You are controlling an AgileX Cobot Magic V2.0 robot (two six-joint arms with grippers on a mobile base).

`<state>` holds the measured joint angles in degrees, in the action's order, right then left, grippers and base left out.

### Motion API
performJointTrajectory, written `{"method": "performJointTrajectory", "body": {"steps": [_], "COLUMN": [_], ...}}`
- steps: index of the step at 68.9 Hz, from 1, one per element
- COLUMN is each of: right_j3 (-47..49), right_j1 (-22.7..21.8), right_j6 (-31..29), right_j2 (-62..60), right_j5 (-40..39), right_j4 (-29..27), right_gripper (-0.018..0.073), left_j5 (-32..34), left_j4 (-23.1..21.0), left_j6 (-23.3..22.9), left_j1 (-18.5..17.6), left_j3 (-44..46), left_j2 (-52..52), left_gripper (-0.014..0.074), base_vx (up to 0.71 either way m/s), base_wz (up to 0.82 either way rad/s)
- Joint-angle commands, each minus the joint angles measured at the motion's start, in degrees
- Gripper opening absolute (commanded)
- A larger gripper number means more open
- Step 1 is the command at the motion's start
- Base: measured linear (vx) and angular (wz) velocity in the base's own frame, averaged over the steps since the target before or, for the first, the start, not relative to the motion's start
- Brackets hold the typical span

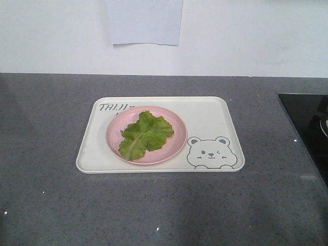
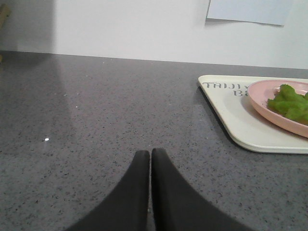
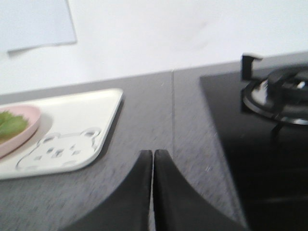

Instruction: Transfer vegetables to tray and serve

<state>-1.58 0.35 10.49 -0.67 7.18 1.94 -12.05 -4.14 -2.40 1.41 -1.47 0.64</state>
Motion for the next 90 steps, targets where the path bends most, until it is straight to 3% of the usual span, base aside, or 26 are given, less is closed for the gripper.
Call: {"method": "performJointTrajectory", "body": {"steps": [1,11,90], "right_j3": [-0.97,-0.97,-0.92], "right_j1": [-1.86,-1.84,-1.38], "right_j6": [0.08,-0.94,-0.67], "right_j2": [-0.42,-0.42,-0.42], "right_j5": [-9.10,-13.79,-13.62], "right_j4": [1.65,2.22,2.11], "right_gripper": [-0.0003,-0.0003,-0.0003], "left_j5": [4.09,4.09,4.09], "left_j4": [-0.19,-0.19,-0.19], "left_j6": [-0.26,-0.26,-0.26], "left_j1": [0.18,0.18,0.18], "left_j3": [-1.52,-1.52,-1.52], "left_j2": [0.79,0.79,0.79], "left_gripper": [-0.0006,-0.0006,-0.0006], "base_vx": [0.00,0.00,0.00], "base_wz": [0.00,0.00,0.00]}}
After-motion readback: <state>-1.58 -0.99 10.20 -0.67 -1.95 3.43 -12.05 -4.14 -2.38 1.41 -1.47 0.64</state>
